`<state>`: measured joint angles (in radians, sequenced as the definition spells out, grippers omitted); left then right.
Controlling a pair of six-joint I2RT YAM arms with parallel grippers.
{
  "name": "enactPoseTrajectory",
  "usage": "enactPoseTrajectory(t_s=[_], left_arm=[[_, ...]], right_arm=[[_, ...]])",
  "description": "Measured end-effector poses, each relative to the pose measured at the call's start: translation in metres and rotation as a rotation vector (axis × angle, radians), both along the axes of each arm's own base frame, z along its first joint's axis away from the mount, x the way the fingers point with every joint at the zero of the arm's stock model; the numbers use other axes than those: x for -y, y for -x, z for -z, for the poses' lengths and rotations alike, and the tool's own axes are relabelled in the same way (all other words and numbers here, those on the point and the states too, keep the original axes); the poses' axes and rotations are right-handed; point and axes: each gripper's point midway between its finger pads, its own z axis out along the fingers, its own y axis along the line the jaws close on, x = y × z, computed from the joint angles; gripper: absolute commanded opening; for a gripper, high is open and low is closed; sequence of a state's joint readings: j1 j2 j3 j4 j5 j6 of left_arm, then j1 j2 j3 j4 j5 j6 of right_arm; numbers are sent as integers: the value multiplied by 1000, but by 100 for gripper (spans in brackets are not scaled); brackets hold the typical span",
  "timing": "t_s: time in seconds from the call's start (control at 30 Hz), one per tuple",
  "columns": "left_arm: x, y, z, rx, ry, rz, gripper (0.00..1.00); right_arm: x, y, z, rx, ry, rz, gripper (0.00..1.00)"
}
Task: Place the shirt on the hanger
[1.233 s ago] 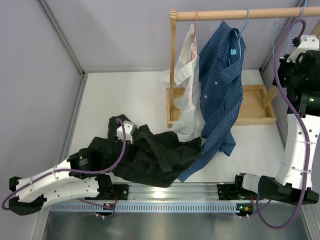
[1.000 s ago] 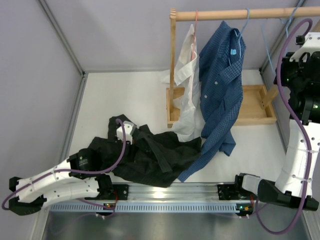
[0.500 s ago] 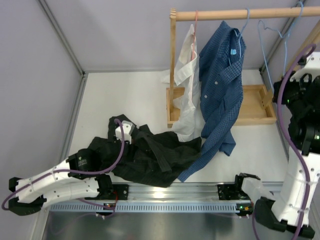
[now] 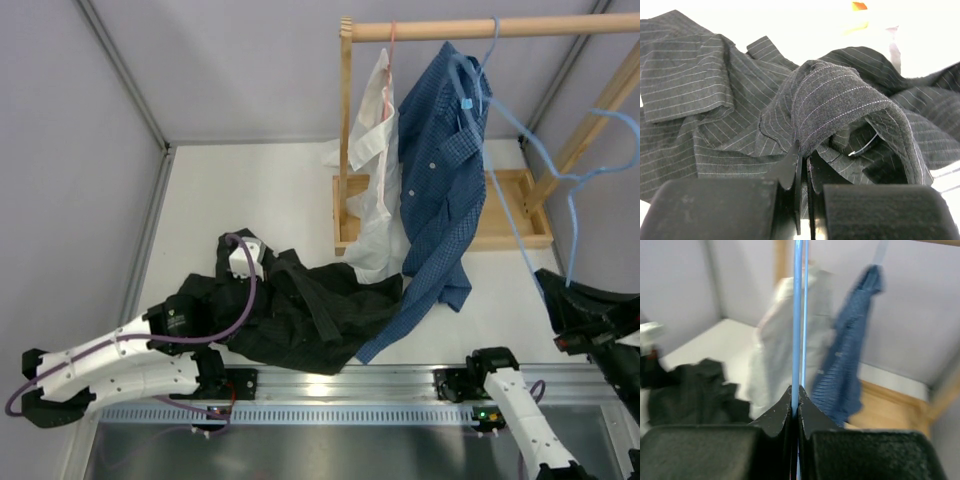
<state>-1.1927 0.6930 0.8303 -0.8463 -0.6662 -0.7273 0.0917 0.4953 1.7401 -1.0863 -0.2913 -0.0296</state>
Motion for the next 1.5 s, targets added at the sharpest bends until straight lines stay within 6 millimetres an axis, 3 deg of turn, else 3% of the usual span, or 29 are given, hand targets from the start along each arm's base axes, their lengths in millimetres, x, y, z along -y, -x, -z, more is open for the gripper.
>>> enactPoseTrajectory(t_s=[0.1, 0.2, 0.4, 0.57, 0.8, 1.13, 1.5], left_arm=[[1, -6, -2, 3, 3, -50, 0], [2, -16, -9, 18, 4, -113, 0], [7, -62, -17, -16, 39, -275, 0], [-1, -88, -13, -62, 111, -336, 0], [3, -104, -14, -82, 175, -325, 0], [-5, -121, -6, -110, 186, -333, 0], [22, -118, -8, -157, 264, -222, 0]], right_arm=[[-33, 9, 14, -35, 3, -223, 0], [-58, -5, 42, -173, 1, -393, 0], [-90, -47, 87, -440, -33, -565, 0], [-107, -44, 124, -586, -62, -684, 0], [-123, -46, 147, -689, -37, -757, 0], [-133, -56, 190, -838, 18, -729, 0], [-135, -75, 217, -909, 74, -577, 0]])
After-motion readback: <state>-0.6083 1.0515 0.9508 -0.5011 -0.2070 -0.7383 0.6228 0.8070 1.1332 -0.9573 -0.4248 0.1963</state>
